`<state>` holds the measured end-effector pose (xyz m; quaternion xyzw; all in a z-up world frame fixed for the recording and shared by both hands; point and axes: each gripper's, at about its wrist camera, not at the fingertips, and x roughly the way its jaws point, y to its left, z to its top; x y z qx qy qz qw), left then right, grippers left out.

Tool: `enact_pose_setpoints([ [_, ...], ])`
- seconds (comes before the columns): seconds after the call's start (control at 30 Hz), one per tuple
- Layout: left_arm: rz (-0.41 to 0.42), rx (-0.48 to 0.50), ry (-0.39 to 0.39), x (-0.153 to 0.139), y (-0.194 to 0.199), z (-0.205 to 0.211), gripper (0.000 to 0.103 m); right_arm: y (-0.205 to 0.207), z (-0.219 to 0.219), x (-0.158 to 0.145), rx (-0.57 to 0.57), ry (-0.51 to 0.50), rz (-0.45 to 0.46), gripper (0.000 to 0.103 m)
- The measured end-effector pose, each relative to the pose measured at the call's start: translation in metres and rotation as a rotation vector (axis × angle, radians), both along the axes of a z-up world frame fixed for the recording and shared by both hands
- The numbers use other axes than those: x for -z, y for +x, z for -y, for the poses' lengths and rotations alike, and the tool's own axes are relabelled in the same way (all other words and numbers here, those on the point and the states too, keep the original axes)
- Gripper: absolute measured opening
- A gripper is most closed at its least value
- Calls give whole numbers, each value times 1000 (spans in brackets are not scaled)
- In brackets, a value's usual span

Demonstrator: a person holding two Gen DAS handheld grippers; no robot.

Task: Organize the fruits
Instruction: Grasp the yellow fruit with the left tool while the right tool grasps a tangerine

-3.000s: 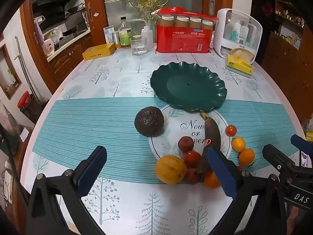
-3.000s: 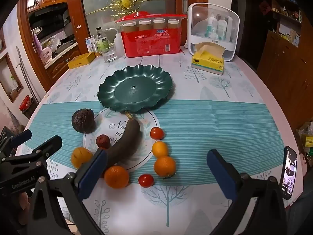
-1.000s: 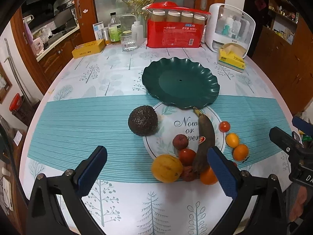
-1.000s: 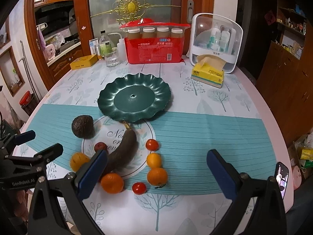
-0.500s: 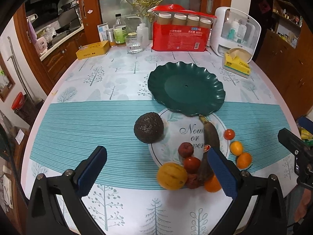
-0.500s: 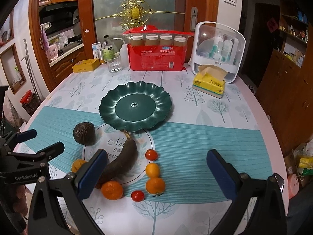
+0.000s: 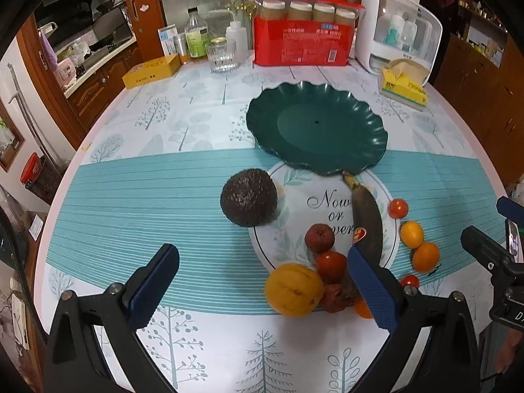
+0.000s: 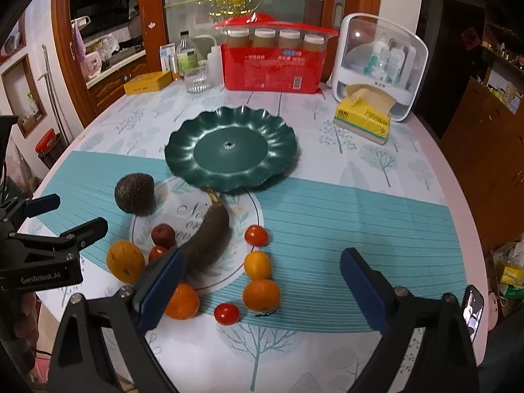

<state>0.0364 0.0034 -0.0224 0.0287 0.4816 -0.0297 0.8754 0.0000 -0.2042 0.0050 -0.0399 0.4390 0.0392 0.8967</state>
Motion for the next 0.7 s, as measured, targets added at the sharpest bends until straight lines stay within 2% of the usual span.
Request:
enact_pose_setpoints([
  [0.2,-83,1,-5,28,8,-1,102,6,7,17,-1,0,-41,89],
  [0.4,-180,4,-32,58,10,-7,102,13,22,45,0,11,-129,77],
  [0.7,-220,25,-74,71,10,-11,100,19,36,76,-6,65,-213,72],
])
